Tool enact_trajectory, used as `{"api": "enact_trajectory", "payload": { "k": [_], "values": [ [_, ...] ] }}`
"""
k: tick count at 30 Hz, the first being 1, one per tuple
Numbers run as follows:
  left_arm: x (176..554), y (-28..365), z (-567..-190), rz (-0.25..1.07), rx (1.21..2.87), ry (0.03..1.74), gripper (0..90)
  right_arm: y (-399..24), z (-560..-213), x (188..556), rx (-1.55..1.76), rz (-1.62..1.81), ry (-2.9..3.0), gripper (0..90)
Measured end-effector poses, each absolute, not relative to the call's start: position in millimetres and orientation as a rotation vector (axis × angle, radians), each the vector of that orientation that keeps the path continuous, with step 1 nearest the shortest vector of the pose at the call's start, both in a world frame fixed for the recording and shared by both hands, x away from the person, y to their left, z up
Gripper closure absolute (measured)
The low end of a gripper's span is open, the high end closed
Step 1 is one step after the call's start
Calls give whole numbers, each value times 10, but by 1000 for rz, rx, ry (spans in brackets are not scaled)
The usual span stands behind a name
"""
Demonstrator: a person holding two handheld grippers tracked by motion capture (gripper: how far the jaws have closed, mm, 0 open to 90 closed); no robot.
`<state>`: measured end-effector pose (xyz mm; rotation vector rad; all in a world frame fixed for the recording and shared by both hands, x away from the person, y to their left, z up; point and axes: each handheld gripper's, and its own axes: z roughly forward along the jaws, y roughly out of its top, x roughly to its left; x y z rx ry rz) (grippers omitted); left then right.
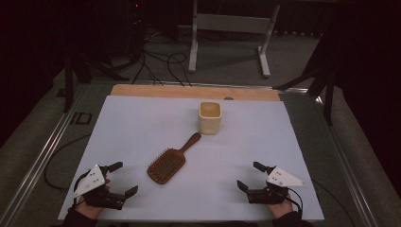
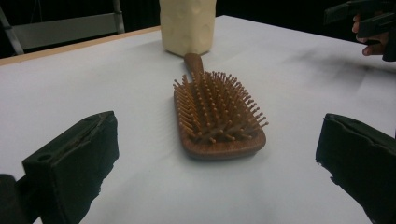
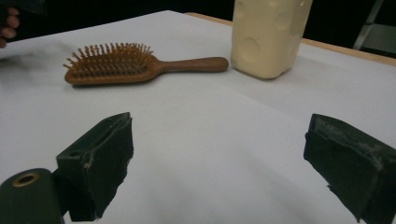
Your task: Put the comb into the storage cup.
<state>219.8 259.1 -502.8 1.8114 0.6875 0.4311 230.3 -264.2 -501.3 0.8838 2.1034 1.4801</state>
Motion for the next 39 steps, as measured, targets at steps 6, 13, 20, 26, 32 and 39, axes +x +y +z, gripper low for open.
{"api": "enact_trajectory", "payload": {
  "k": [6,13,20,26,32,39],
  "values": [
    [2194,2598,-5027,442,1807,676,1,-2660,-5027,2320,896,1482,2092,82],
    [2180,2618,-5007,444,1799,681,1,-2610,-5035,2325,867,1457,2114,82],
    [2193,2627,-5006,446,1802,682,1,-2594,-5017,2324,848,1458,2123,82],
    [2162,2638,-5016,451,1818,674,1,-2601,-4988,2360,869,1494,2139,82],
    [2159,2642,-5009,461,1809,685,1,-2566,-4975,2356,867,1464,2143,82],
    [2163,2622,-4901,440,1819,664,1,-2553,-4956,2343,862,1454,2121,82]
  ]
}}
